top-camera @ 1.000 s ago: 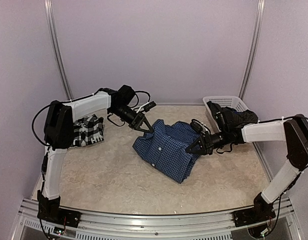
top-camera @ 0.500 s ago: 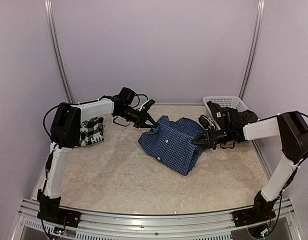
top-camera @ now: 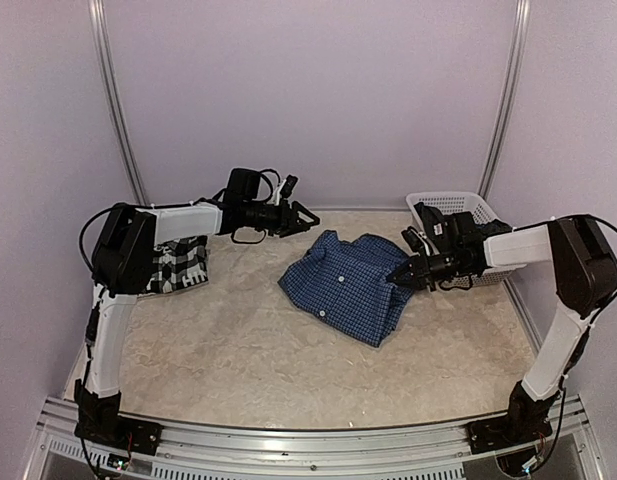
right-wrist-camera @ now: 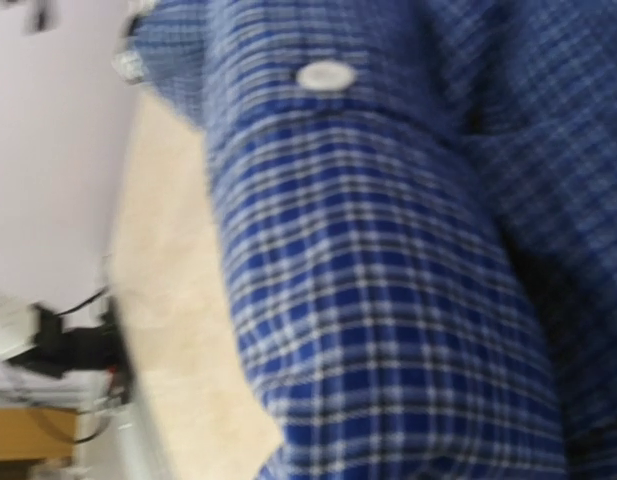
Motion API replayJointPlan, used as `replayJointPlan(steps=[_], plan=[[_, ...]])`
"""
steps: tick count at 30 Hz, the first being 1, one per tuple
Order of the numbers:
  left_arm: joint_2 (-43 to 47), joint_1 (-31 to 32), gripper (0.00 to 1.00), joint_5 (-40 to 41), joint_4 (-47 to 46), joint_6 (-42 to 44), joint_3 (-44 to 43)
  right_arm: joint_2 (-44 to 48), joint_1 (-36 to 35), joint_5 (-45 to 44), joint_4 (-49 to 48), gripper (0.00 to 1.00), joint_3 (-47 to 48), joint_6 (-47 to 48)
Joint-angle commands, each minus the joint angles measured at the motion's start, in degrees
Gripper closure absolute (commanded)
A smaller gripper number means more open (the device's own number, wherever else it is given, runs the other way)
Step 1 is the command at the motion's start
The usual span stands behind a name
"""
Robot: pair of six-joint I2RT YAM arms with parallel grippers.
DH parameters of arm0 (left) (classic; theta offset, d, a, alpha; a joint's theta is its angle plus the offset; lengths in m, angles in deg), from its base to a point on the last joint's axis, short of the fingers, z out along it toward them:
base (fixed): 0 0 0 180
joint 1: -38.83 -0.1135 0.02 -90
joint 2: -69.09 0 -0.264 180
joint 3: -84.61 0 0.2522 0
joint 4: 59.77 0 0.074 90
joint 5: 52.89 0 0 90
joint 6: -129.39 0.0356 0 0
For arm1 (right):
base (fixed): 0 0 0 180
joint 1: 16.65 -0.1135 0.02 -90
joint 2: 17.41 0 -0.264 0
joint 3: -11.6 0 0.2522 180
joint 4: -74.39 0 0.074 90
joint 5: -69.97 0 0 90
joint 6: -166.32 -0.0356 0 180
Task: Fold and stack the long sleeve shirts
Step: Fold the 2/3-rectangle-folded shirt at the center of the board.
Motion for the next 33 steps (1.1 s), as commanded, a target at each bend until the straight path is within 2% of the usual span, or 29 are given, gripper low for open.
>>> replayJointPlan(steps=[1, 3, 6, 7, 12, 13, 15, 21, 33], plan=[[7.53, -1.21, 0.37, 13.87, -6.08, 1.82, 4.55, -1.03, 0.87, -10.0, 6.75, 1.0, 3.63, 6.76], [11.07, -1.0, 0.34, 19.05, -6.21, 4.01, 7.93, -1.31, 0.91, -11.89, 8.47, 1.0, 4.53, 8.18], [15.34, -0.07, 0.33, 24.95, -4.46, 6.6, 12.55, -1.45, 0.95, -14.03, 10.53, 0.94, 5.93, 10.17], [17.02, 0.85, 0.33, 27.29, -3.51, 7.52, 14.19, -1.45, 0.96, -14.27, 11.36, 0.88, 6.49, 11.0], [24.85, 7.0, 0.33, 41.45, 0.5, 12.14, 23.26, 1.45, 0.79, -14.54, 12.7, 0.37, 9.31, 14.02], [25.61, 8.18, 0.33, 43.51, 0.51, 12.53, 24.88, 2.2, 0.62, -15.01, 13.15, 0.3, 10.18, 14.73], [27.04, 9.77, 0.32, 44.92, 0.51, 12.43, 28.01, 3.07, -0.16, -16.34, 14.44, 0.23, 12.41, 16.23], [29.39, 12.22, 0.32, 44.54, 0.08, 11.48, 34.51, -0.72, -1.61, -17.1, 18.87, 0.17, 19.27, 20.53], [31.83, 17.44, 0.32, 44.07, -6.74, 5.24, 46.15, -15.81, -8.24, -20.74, 29.66, 0.17, 37.19, 29.82]])
